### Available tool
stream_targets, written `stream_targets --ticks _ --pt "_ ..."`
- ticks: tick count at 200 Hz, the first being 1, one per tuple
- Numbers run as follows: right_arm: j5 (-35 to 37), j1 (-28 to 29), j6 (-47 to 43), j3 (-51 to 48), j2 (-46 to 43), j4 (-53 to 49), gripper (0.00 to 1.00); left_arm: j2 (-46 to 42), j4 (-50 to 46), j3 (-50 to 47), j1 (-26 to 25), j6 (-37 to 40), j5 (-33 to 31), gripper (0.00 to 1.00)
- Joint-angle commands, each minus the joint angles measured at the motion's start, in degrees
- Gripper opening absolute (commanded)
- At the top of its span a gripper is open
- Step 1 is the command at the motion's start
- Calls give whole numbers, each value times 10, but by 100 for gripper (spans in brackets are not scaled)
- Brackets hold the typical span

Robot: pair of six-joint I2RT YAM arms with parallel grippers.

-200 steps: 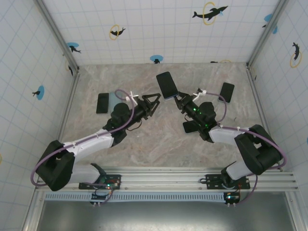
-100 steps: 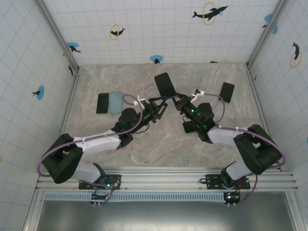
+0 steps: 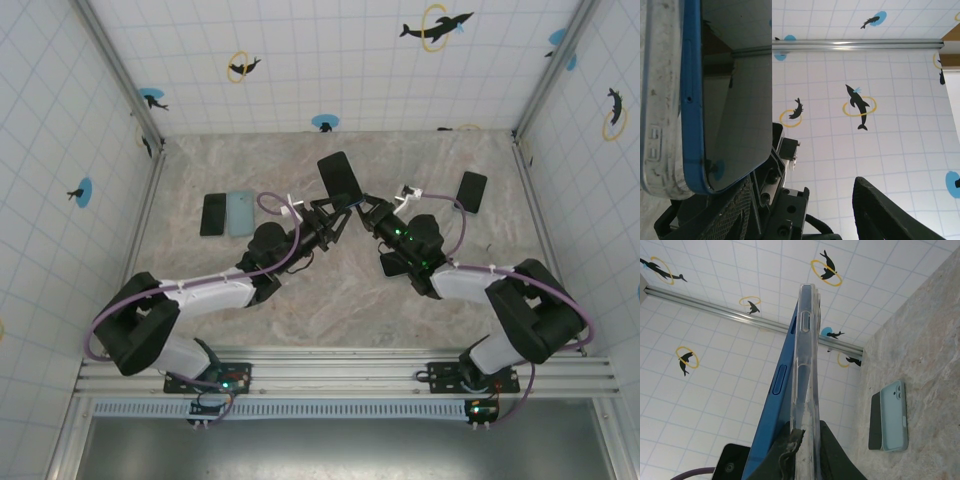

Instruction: Take the phone out of the phone case

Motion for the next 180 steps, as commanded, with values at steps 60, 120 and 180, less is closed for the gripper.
stream_targets --ticks 60,120,180 --pt "15 4 -34 3 -45 36 0 19 23 4 -2 -15 -17 57" --pt "30 10 -45 -16 -58 53 0 32 32 12 1 -22 -61 55" --pt "77 39 -45 -28 -61 45 0 51 24 49 -4 -24 -93 47"
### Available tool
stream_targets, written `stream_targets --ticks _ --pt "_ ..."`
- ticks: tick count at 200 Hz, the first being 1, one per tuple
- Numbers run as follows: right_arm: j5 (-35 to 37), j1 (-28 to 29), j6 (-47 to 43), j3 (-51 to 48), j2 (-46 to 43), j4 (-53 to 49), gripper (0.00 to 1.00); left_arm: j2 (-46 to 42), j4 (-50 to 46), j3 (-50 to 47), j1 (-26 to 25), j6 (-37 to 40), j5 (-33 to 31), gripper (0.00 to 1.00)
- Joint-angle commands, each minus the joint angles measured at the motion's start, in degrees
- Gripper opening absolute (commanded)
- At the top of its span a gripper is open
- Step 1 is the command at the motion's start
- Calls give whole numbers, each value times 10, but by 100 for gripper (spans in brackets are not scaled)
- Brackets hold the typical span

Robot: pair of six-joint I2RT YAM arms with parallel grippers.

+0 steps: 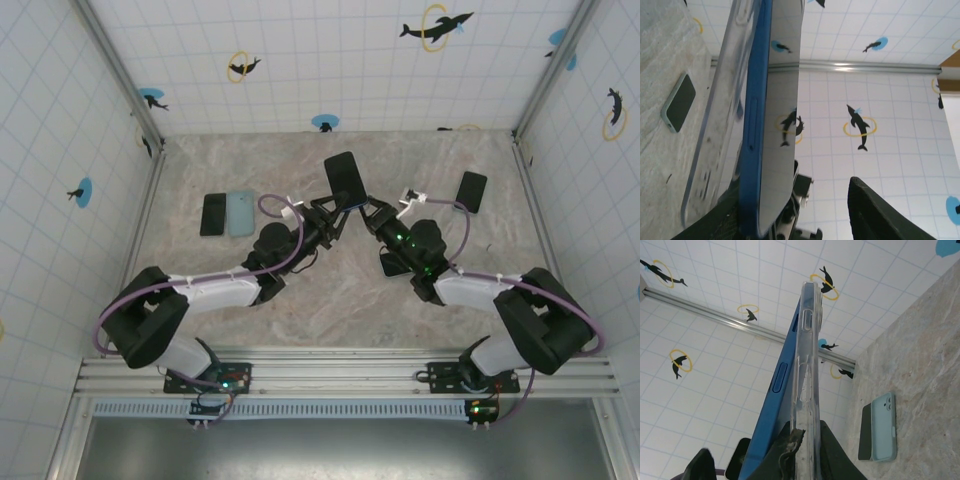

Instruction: Take the phone out of the phone case

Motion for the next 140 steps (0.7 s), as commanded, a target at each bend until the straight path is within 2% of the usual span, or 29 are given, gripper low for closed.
stream_targets --ticks 1,57,80,116,140 --pt "24 19 -8 -5 -24 56 0 21 9 38 1 2 -32 46" --pt "83 30 4 -12 -27 20 0 34 22 55 -8 -4 -27 26" --pt "107 34 1 -12 -32 -4 0 29 20 54 -8 -1 -25 14" --pt "135 34 -9 -14 -32 -29 0 10 0 53 -8 11 -21 8" --pt "165 32 -24 -5 -29 -80 0 -10 -16 46 -9 19 -10 5"
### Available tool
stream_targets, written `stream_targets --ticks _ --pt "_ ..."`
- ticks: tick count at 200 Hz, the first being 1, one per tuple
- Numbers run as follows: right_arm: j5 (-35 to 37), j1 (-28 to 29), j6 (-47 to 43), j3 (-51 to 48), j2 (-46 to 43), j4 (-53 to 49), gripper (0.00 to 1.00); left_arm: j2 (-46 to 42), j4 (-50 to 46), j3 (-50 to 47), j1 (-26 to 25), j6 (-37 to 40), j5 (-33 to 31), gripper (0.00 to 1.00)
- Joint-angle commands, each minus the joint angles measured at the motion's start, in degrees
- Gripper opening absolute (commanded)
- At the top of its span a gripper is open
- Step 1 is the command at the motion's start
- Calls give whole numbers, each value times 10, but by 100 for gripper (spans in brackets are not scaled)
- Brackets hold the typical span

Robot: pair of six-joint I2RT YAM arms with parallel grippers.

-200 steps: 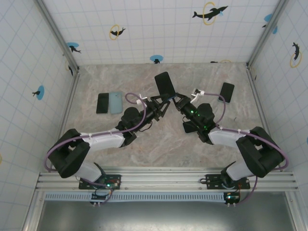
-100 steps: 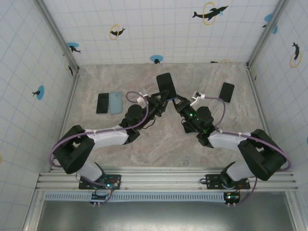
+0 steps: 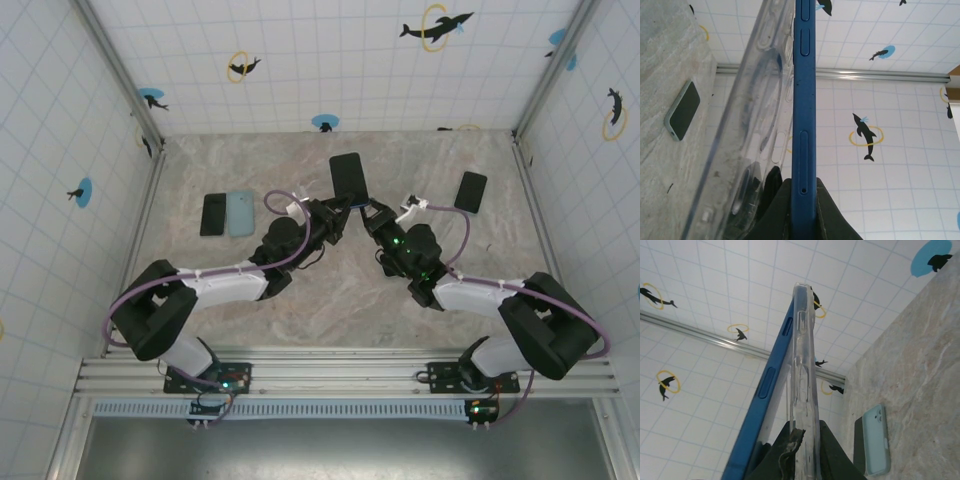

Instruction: Take the phone out of the phone case

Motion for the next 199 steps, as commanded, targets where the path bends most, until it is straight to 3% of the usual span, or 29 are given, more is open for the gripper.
stream_targets --ticks 1,28,62,82,104,125,170,199 --pt "62 -1 -21 0 -11 -44 0 -39 7 12 -3 19 5 5" --pt "102 -13 -6 9 10 -68 0 -71 -8 -17 -10 21 12 4" --pt "97 -29 2 17 39 -48 0 -116 -37 -58 -3 35 40 4" --pt "94 -34 -4 16 39 -47 0 -141 -76 -71 38 61 100 4" --pt "100 -36 -15 11 31 -56 0 -178 -176 -69 90 143 141 5" --pt "93 -38 -15 5 32 -49 0 -193 -215 -71 145 193 194 4" --pt "83 -33 -19 9 29 -57 0 -165 -190 -102 260 223 287 3" --pt "83 -25 -21 11 32 -62 0 -106 -145 -103 309 219 334 3"
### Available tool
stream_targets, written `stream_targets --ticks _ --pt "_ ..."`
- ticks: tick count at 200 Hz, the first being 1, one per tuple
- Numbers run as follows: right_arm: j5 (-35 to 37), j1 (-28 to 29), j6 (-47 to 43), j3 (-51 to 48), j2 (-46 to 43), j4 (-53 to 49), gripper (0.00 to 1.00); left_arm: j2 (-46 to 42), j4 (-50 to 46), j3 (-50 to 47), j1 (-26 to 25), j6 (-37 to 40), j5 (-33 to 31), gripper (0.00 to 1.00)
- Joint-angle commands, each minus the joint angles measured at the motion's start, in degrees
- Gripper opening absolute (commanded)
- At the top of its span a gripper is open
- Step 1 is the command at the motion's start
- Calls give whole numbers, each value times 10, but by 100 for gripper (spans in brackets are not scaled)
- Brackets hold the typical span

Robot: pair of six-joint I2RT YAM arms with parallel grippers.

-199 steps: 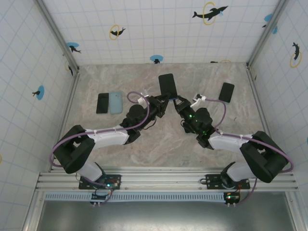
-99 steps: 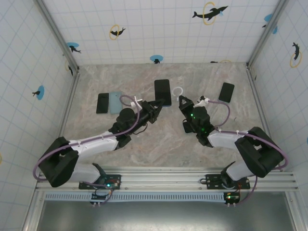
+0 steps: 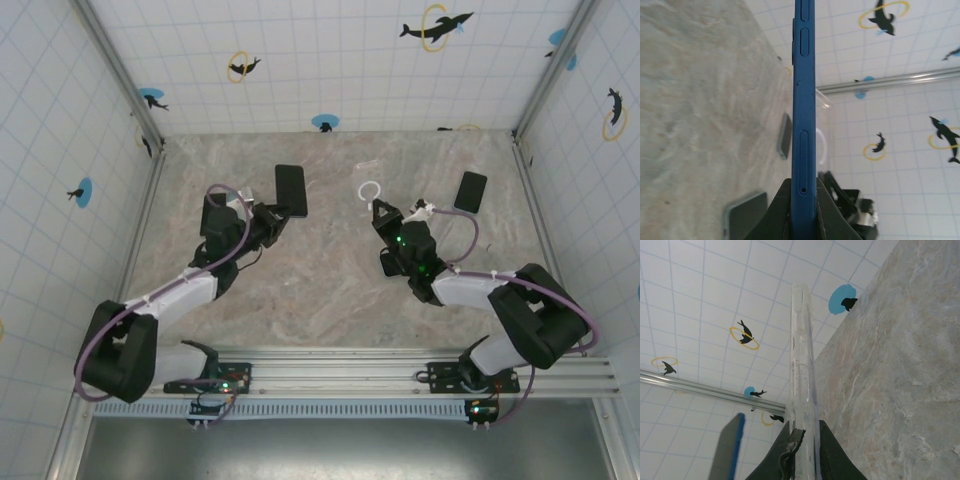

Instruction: Take the phone out of the phone case

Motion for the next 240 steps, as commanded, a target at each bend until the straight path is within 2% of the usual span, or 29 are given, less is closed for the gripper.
stream_targets --ticks 1,85,128,203,221,240 --pt "8 8 -8 11 -6 6 0 37 65 1 32 21 70 3" --pt "-1 28 -2 22 34 31 0 221 172 31 92 -4 128 4" --pt "-1 29 -3 24 40 29 0 286 185 56 108 -18 144 5" --pt "-6 30 0 29 53 31 0 333 143 89 130 -14 160 6" --pt "-7 30 2 29 54 31 0 341 139 93 132 -17 165 11" --pt "-9 30 2 29 55 31 0 349 126 101 132 -15 168 11"
